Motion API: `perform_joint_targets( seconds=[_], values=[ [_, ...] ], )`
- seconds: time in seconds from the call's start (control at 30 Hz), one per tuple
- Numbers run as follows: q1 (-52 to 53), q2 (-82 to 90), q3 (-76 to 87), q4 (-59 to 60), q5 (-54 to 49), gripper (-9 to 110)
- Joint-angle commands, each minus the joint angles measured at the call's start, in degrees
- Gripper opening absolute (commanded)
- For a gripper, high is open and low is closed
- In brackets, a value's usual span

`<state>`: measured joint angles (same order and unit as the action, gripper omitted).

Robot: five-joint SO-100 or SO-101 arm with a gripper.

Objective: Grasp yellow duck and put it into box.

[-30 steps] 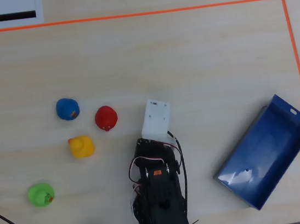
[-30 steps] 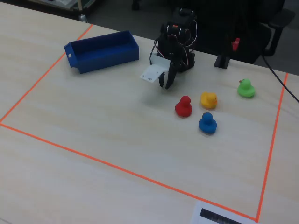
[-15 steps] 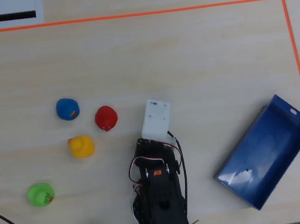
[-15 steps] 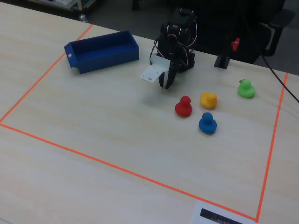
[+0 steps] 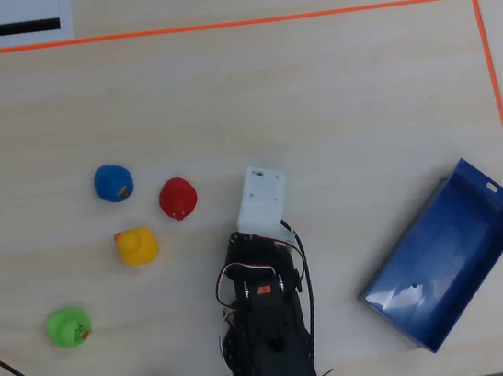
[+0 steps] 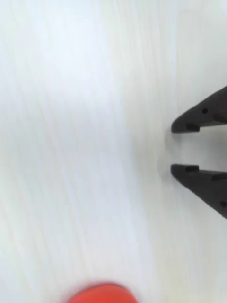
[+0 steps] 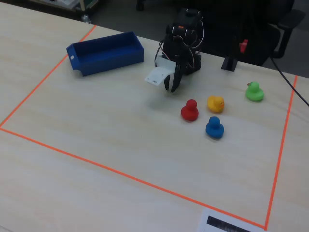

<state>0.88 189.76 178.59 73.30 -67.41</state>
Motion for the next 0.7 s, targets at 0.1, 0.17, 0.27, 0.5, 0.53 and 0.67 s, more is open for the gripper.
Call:
perform_joint_targets(
  seconds=[0.1, 0.17, 0.27, 0.5, 0.53, 0.67],
  values=[
    [0.1, 0.0, -0.4, 1.5, -0.4, 6],
    [0.1, 0.0, -0.4, 1.5, -0.4, 6],
    [0.1, 0.0, -0.4, 1.5, -0.4, 6],
    [-0.4, 0.0, -0.4, 1.5, -0.4, 6],
    [-0.4, 0.0, -0.4, 1.5, -0.4, 6],
    [-0.4, 0.0, -0.4, 1.5, -0.4, 6]
  ],
)
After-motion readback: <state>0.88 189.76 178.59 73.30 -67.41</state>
